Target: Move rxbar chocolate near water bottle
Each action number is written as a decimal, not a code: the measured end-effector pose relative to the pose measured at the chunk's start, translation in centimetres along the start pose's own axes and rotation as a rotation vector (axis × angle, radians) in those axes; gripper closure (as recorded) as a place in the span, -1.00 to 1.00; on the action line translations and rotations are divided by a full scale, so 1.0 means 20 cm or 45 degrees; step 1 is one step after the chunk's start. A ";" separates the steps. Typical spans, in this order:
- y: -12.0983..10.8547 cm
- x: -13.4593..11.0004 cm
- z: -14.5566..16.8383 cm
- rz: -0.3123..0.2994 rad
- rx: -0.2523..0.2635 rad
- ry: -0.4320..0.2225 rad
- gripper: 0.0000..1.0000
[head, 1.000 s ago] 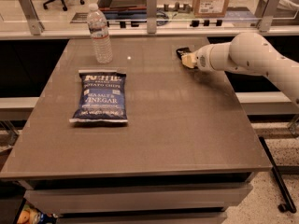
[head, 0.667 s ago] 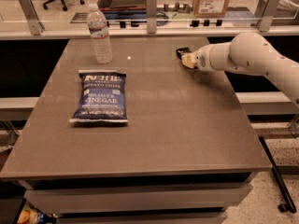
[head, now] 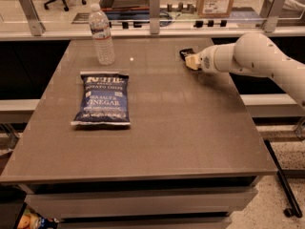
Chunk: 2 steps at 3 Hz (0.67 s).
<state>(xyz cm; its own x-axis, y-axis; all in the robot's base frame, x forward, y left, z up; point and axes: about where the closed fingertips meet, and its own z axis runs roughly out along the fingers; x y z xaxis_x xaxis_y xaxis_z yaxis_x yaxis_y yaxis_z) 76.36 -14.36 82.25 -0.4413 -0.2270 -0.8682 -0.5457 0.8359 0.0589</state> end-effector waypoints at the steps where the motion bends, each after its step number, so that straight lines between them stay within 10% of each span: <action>1: 0.00 0.00 0.00 0.000 0.000 0.000 1.00; 2: 0.00 0.00 0.00 0.000 0.000 0.000 1.00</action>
Offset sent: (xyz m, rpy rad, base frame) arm -0.0231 -0.0226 0.0855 -0.0756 -0.0605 0.1016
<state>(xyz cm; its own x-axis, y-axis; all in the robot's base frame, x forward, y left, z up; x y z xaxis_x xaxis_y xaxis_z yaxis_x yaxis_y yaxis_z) 76.36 -14.35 82.26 -0.4412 -0.2272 -0.8682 -0.5461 0.8357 0.0588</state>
